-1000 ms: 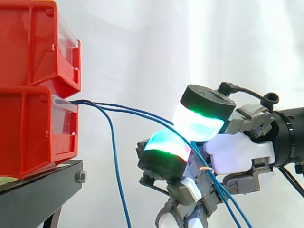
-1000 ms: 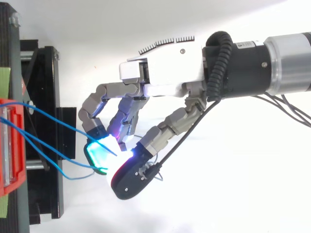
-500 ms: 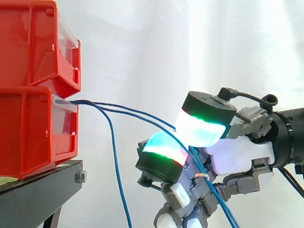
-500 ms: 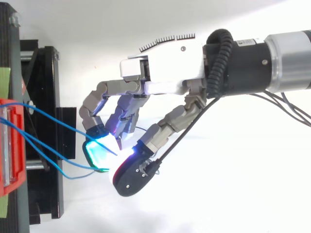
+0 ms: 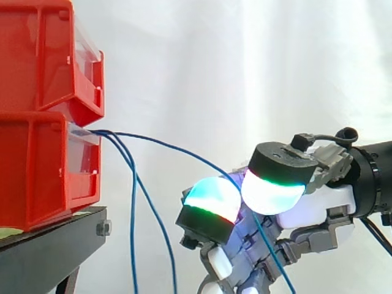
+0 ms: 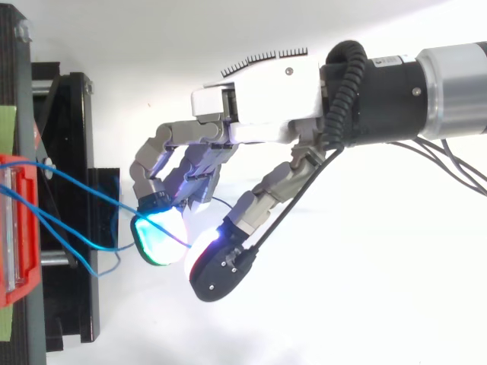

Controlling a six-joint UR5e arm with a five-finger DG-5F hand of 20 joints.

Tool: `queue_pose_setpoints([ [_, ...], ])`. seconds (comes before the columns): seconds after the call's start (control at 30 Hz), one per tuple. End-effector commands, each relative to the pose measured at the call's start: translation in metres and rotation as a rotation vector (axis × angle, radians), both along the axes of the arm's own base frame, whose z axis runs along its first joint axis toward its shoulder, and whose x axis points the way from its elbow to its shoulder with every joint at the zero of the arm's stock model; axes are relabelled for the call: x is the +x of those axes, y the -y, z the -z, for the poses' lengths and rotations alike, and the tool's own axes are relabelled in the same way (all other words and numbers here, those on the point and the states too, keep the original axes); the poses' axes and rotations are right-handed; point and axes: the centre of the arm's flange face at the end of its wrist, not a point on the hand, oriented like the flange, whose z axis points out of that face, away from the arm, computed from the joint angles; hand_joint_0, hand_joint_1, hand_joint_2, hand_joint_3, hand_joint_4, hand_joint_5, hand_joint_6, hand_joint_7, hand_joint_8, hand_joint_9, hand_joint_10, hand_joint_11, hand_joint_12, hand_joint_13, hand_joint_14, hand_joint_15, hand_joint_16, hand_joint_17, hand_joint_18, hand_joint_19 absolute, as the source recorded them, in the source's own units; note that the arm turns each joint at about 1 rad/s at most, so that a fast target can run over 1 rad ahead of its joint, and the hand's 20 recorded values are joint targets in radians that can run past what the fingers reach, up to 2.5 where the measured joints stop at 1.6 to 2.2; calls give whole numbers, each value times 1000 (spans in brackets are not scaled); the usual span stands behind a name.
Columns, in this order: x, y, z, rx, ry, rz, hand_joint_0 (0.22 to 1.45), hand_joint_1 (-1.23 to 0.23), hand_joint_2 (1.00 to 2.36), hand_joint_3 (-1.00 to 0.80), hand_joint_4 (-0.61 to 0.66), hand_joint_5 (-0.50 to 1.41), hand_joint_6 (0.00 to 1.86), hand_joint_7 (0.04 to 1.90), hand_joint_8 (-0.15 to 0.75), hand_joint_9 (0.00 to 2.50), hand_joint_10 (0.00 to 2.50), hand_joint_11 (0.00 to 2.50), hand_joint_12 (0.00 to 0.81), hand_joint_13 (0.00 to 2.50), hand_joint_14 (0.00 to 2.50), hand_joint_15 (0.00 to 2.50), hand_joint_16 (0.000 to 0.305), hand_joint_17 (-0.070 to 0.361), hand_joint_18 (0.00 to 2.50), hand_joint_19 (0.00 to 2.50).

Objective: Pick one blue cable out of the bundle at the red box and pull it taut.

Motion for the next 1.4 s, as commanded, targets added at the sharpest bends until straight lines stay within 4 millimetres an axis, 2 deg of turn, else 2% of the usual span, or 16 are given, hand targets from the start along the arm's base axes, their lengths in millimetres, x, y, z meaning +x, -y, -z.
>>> queue_pose_setpoints([
  [0.0, 0, 0, 0, 0, -3, -3, 604, -893, 1000, -500, 140, -229, 869, 967, 328, 701, 15, 723, 408, 635, 10, 304, 54, 122, 732, 419],
  [0.23, -1, 0, 1, 0, -5, -3, 512, -791, 1000, -500, 176, -194, 832, 970, 364, 746, 15, 710, 428, 637, 9, 307, 58, 131, 745, 443],
  [0.43, 0, -1, 0, -2, -1, -5, 530, -646, 1000, -500, 160, -165, 793, 990, 360, 798, 16, 703, 416, 632, 11, 306, 58, 130, 742, 464],
  [0.6, 0, 0, 0, 0, -2, -3, 560, -602, 1000, -500, 150, -156, 780, 1015, 351, 803, 15, 686, 407, 624, 10, 304, 56, 126, 727, 465],
  [0.73, 0, -1, 0, -2, -3, -5, 581, -603, 1003, -452, 138, -154, 777, 1037, 348, 802, 15, 686, 403, 617, 9, 309, 55, 124, 714, 476],
  [0.87, 0, -1, -1, -2, 0, -5, 598, -666, 1012, -328, 111, -160, 784, 1147, 351, 799, 16, 695, 402, 612, 10, 311, 55, 124, 709, 471],
  [1.07, 0, -1, -2, -2, 2, -5, 604, -752, 1019, -179, 129, -185, 869, 1136, 349, 781, 15, 697, 406, 596, 11, 292, 55, 125, 703, 446],
  [1.37, 0, 0, -1, -2, 0, -3, 620, -795, 1021, -138, 100, -178, 877, 1159, 343, 786, 15, 700, 403, 563, 8, 263, 55, 124, 677, 423],
])
